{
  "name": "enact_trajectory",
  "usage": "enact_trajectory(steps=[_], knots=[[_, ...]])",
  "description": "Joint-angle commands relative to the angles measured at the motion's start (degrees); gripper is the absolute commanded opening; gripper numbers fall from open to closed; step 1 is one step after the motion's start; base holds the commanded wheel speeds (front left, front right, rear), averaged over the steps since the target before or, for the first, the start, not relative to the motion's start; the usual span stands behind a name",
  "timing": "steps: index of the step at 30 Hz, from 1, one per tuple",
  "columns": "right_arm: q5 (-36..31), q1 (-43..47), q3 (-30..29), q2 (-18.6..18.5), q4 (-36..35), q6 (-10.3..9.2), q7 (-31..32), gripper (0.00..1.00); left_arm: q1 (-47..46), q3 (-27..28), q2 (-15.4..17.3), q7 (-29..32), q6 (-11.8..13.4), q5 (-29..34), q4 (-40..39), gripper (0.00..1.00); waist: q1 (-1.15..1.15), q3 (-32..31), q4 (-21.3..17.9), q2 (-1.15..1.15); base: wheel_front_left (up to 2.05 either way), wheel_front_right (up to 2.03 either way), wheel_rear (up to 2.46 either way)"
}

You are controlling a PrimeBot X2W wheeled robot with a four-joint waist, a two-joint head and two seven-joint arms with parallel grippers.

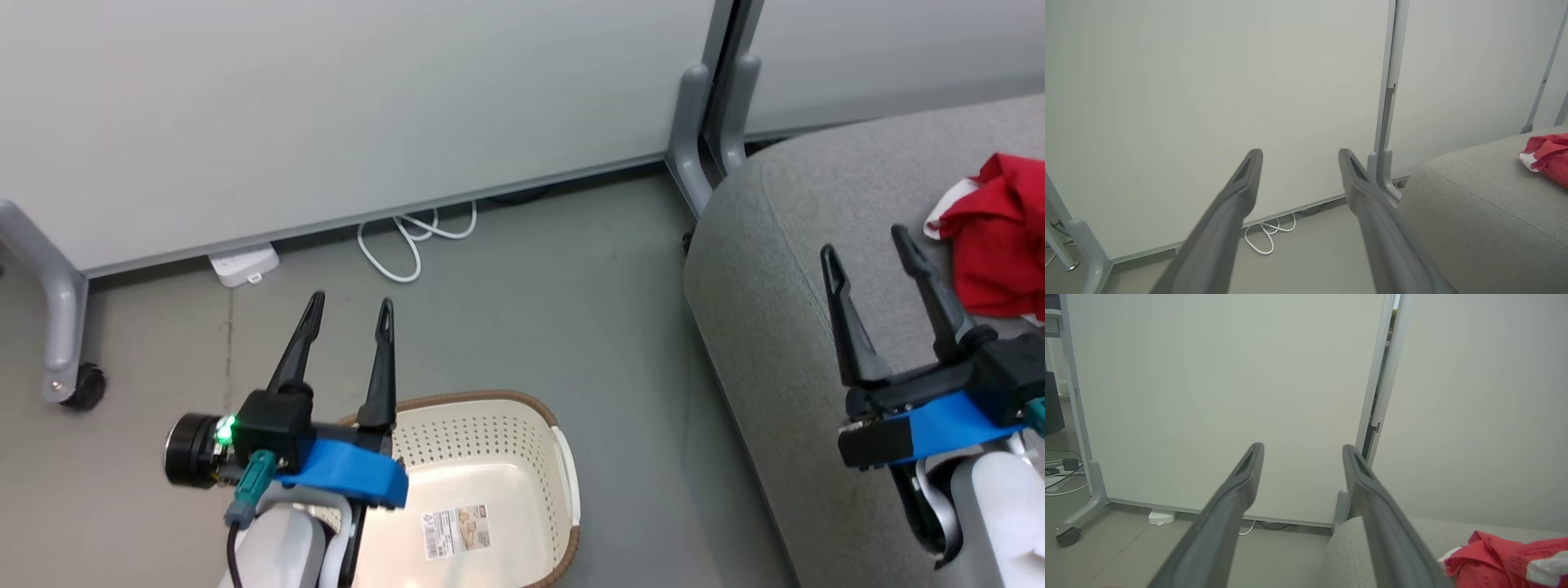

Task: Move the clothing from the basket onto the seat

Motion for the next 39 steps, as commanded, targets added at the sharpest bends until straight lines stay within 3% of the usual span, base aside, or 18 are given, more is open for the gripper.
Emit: enact_trajectory(steps=[1,18,39], knots=[[0.2,1.7,-0.3,0.5,0.4,0.01,0.0,1.0,1.5,1.0,-0.1,-0.1,-0.3,0.7,-0.5,1.0,0.01,-1.7,1.3,-0.01,0.0,0.0,0.0],[1.3,10.5,-3.0,6.6,4.2,0.01,0.0,1.0,9.7,8.5,-3.3,-0.1,-4.5,4.6,-2.6,1.0,0.01,-6.0,4.7,-0.01,0.0,0.0,0.0],[0.9,12.2,-3.9,9.0,4.6,0.01,0.0,1.0,12.6,10.9,-4.4,-0.1,-5.6,4.4,-3.1,1.0,0.01,-7.3,7.5,-0.01,0.0,0.0,0.0]])
